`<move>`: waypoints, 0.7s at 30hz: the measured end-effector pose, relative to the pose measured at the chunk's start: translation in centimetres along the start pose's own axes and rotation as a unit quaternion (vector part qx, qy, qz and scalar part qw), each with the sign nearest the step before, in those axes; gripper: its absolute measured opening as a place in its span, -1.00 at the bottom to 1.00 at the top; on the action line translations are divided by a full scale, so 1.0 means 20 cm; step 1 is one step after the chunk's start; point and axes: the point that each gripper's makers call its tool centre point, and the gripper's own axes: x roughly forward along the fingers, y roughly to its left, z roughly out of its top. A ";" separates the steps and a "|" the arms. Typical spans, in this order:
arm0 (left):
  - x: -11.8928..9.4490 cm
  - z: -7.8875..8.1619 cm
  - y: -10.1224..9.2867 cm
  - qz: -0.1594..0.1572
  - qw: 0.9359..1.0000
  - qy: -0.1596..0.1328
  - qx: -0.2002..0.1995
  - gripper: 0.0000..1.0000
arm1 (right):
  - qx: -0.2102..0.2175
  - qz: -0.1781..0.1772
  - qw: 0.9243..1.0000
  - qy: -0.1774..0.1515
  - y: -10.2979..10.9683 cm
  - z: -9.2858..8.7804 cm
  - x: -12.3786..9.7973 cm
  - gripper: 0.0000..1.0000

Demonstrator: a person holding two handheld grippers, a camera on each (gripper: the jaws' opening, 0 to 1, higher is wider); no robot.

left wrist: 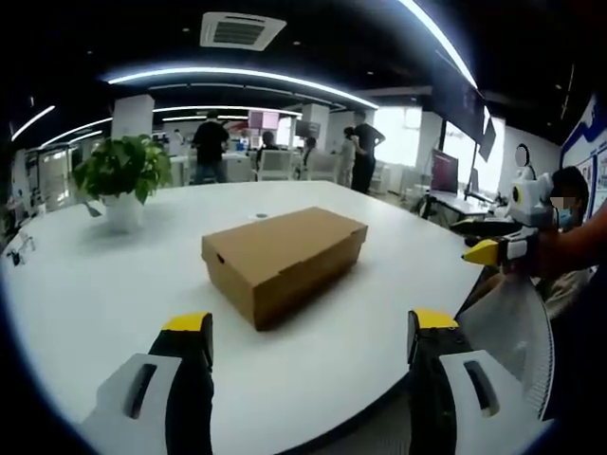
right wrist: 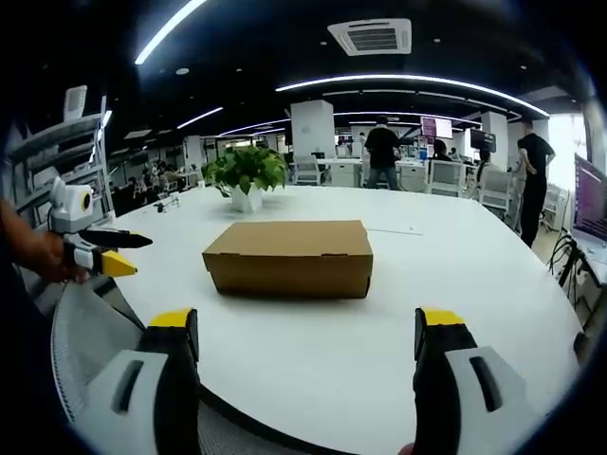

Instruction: Operate the shoe box by opening the lid, removing the specified soft item, and placing it in the target area until the item is outside and the box remains undamaged.

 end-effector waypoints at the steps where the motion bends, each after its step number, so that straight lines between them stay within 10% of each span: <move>1: 0.00 0.00 0.00 0.002 1.000 0.000 0.002 0.72 | -0.001 0.000 1.000 -0.002 0.00 0.00 0.00 0.79; 21: 0.00 0.00 0.00 -0.001 1.000 -0.001 -0.001 0.70 | 0.004 0.000 1.000 -0.001 0.00 0.00 0.00 0.78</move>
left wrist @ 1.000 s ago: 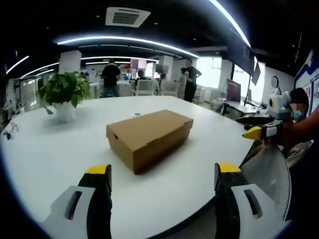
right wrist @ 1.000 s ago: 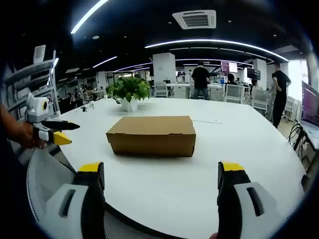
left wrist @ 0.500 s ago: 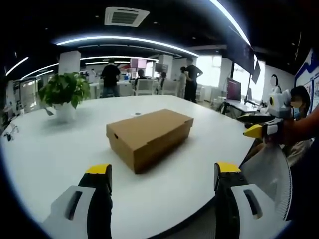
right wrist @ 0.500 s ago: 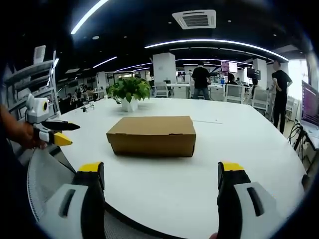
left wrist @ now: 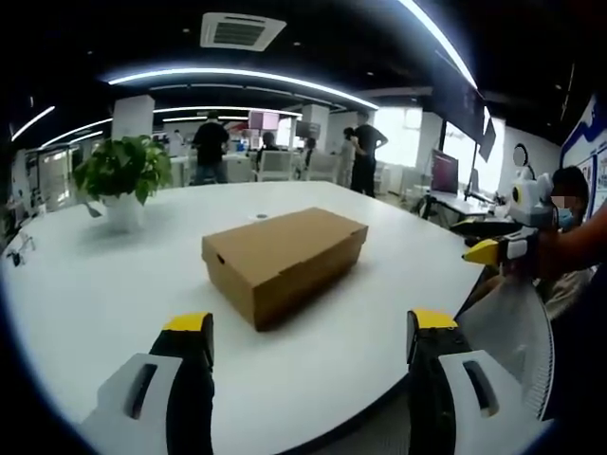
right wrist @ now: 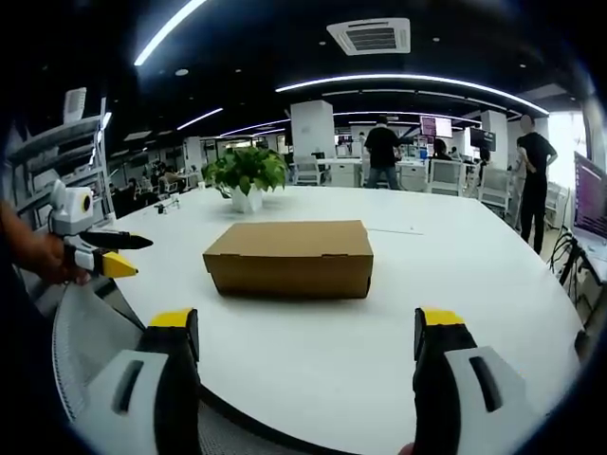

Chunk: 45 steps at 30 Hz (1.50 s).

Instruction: Operate the shoe box by opening the lid, removing the specified soft item, and placing it in the target area until the item is outside and the box remains undamaged.

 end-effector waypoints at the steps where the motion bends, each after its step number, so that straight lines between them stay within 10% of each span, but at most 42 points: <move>1: 0.00 0.00 0.00 0.000 1.000 0.000 0.000 0.70 | 0.000 0.000 1.000 0.000 0.00 0.00 0.00 0.78; 45: 0.01 0.01 0.04 0.006 1.000 0.004 -0.026 0.70 | 0.011 0.008 1.000 0.006 0.01 0.00 0.01 0.80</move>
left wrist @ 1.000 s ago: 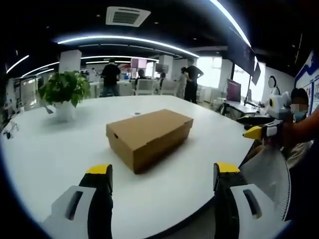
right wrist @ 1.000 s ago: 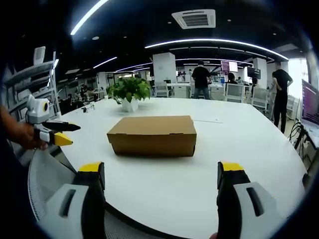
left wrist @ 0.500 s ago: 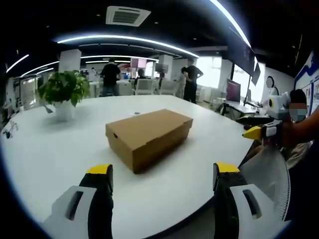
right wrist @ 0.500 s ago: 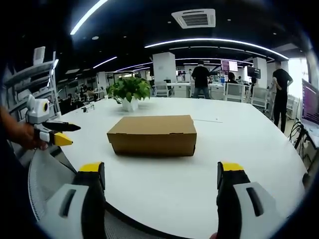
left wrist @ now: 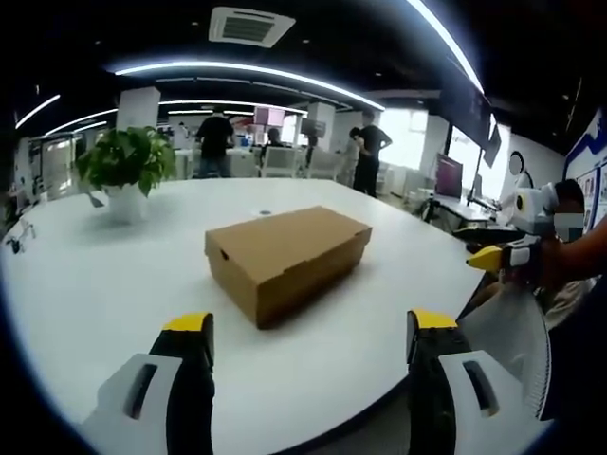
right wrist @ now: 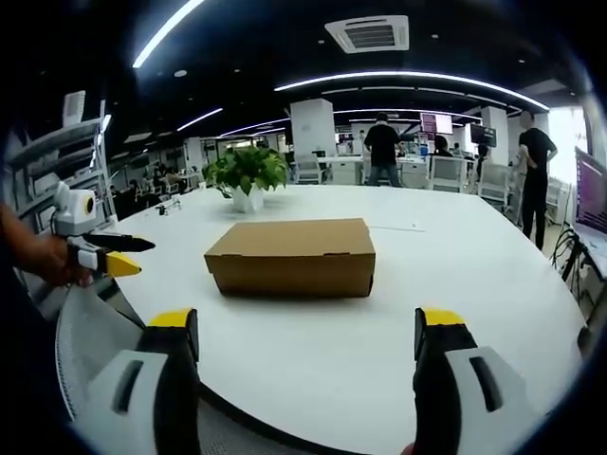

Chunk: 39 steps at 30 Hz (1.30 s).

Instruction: Operate the shoe box by opening the lid, removing the specified soft item, and placing it in the target area until the item is outside and the box remains undamaged.

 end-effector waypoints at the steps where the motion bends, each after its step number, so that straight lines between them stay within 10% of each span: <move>1: 0.00 0.01 0.01 0.003 1.000 -0.002 -0.007 0.71 | 0.000 0.001 1.000 -0.001 0.00 0.00 0.00 0.80; 21: 0.06 0.13 0.08 0.010 1.000 -0.009 0.009 0.68 | 0.026 0.001 1.000 0.004 -0.05 0.06 0.03 0.84; 39: 0.25 0.25 0.23 0.011 1.000 -0.002 0.017 0.63 | 0.010 0.014 1.000 0.002 -0.17 0.26 0.31 0.78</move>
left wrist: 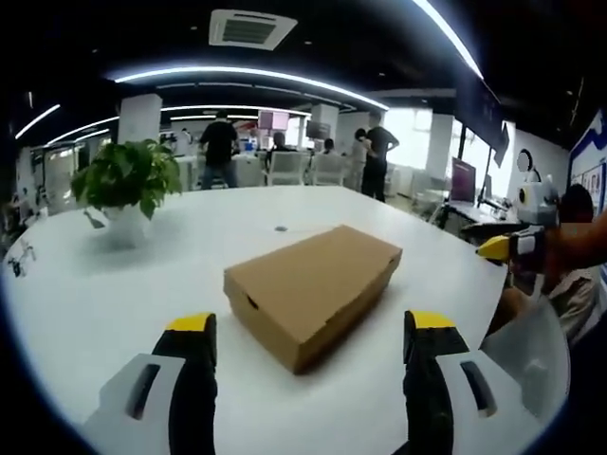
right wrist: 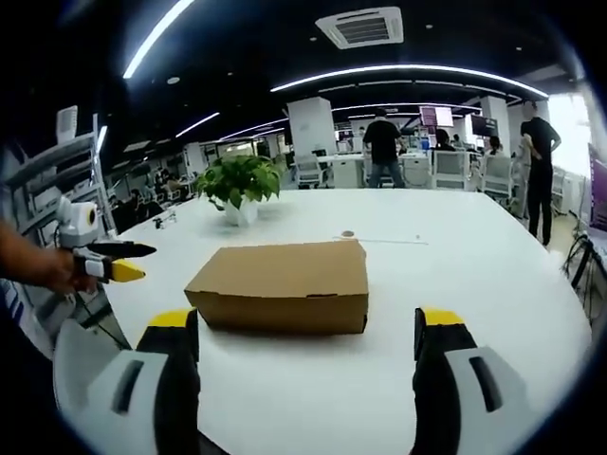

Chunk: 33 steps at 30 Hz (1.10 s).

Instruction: Operate the shoe box by opening the lid, removing the specified soft item, and placing it in the target area until the item is outside and the box remains undamaged.

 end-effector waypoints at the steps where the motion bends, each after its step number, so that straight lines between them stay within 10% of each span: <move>1: 0.01 0.00 0.00 0.000 1.000 0.001 0.001 0.63 | -0.005 0.002 1.000 0.002 0.00 0.01 0.02 0.78; 33: 0.45 -0.03 0.13 -0.003 0.998 0.056 -0.013 0.52 | -0.015 0.021 0.997 0.074 -0.20 0.01 0.58 0.53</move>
